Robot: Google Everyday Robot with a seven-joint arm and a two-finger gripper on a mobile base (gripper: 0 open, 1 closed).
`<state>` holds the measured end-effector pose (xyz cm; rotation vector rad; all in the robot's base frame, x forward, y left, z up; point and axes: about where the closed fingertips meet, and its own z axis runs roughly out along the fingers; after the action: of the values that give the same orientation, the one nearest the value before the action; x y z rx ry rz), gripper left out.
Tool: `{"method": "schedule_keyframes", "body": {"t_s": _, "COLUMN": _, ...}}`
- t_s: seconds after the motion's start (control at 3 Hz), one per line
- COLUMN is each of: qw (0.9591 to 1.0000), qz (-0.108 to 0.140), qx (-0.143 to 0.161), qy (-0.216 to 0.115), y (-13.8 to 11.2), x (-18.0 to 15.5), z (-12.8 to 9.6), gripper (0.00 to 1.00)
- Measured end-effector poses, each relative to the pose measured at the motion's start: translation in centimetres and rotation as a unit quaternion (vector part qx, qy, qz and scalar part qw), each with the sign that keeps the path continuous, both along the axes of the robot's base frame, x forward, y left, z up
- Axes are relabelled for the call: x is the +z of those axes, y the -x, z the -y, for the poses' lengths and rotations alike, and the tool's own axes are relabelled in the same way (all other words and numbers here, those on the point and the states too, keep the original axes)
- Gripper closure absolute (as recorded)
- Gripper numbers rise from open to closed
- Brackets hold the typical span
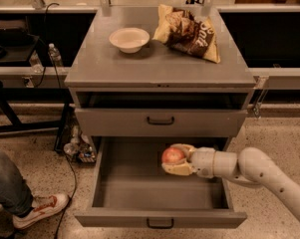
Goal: Pick apple from middle drawer and place on counter
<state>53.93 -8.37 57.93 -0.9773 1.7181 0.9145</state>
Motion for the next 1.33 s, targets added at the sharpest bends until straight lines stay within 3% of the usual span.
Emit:
{"method": "schedule_keyframes", "body": {"t_s": 0.33, "qw": 0.9972, "qz": 0.073, "qx": -0.016, "qy": 0.002, "y": -0.1, "x": 8.1, "z": 2.4, "gripper": 1.0}}
{"method": "schedule_keyframes", "body": {"t_s": 1.0, "qw": 0.9952, "qz": 0.093, "qx": -0.03, "qy": -0.004, "y": -1.3, "x": 10.6, "z": 3.1, "gripper": 1.0}}
{"method": "schedule_keyframes", "body": {"t_s": 1.33, "qw": 0.9887, "qz": 0.136, "qx": -0.056, "qy": 0.027, "y": -3.2, "x": 16.1, "z": 4.9, "gripper": 1.0}}
